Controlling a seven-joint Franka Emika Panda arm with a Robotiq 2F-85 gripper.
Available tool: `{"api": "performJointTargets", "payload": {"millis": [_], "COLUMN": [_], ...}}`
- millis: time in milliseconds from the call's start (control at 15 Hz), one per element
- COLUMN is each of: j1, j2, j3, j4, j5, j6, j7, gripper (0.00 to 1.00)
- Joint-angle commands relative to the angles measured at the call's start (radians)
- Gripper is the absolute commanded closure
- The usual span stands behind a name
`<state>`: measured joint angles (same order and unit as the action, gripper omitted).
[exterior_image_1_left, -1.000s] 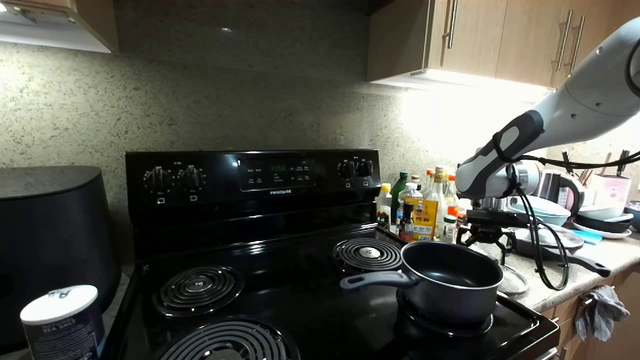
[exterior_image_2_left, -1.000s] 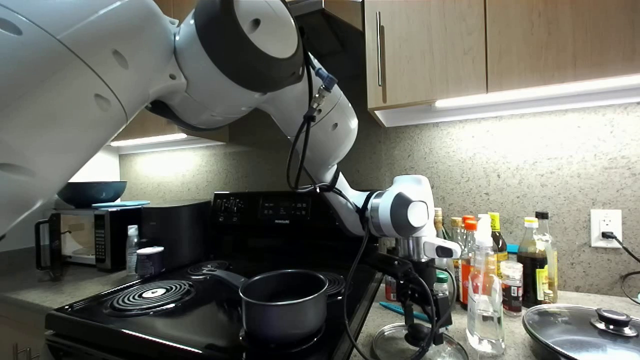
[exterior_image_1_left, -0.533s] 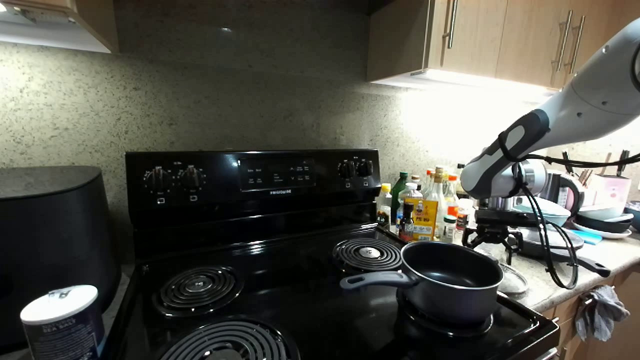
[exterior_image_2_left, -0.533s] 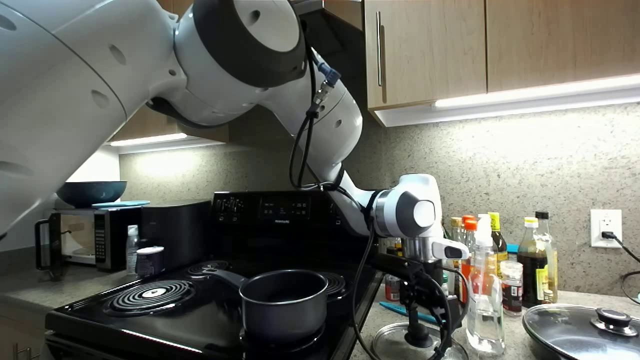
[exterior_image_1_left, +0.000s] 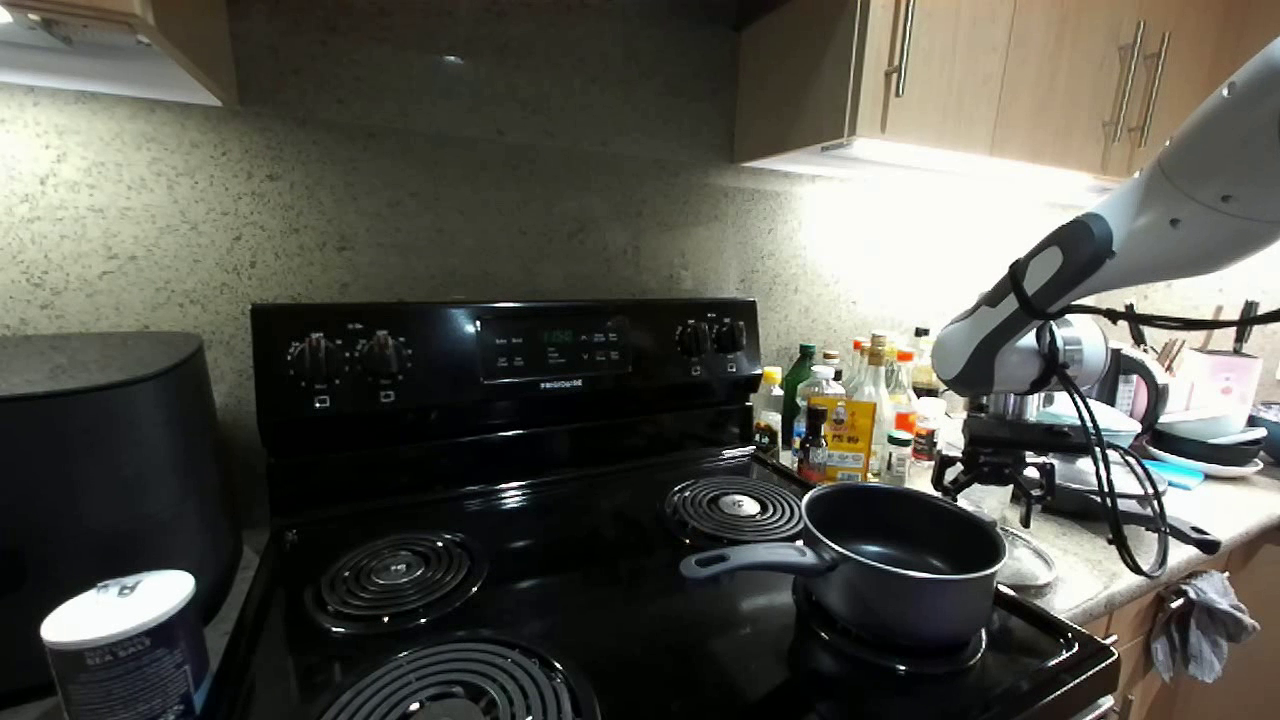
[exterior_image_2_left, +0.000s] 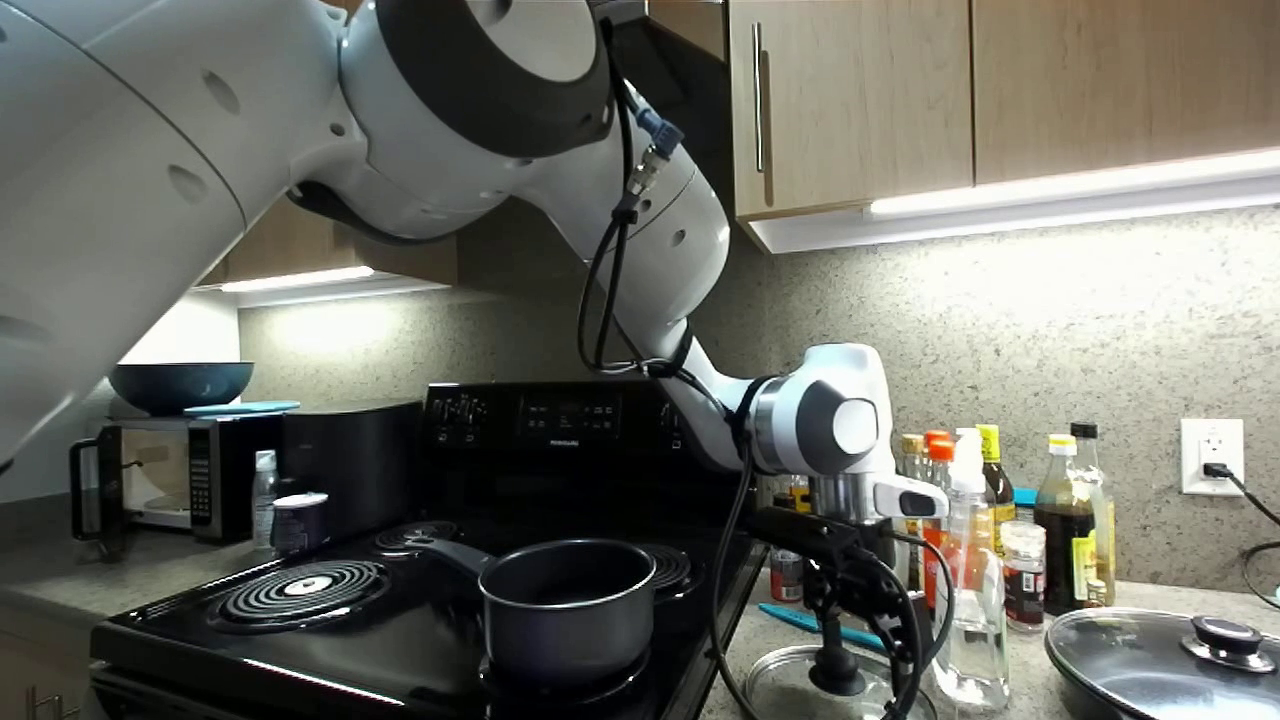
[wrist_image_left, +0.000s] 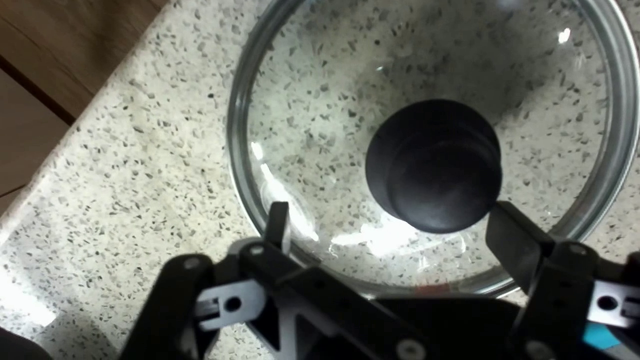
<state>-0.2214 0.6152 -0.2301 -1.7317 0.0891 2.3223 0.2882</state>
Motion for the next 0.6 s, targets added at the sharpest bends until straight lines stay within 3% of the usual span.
{"api": "performJointTargets", "payload": {"millis": [0,133,533], "j1": [-0.001,-0.036,-0.094], "j2": [0.001,-0.086,-0.324], "j3": [0.0,0.034,0.104], "j4": [0.003,-0.089,-0.344], "j5": [0.0,0.084,0.305], "j6": [-0.002,0.15,0.464], "j7": [-0.001,-0.043,-0.144], "gripper": [0.0,0.0,0.0]}}
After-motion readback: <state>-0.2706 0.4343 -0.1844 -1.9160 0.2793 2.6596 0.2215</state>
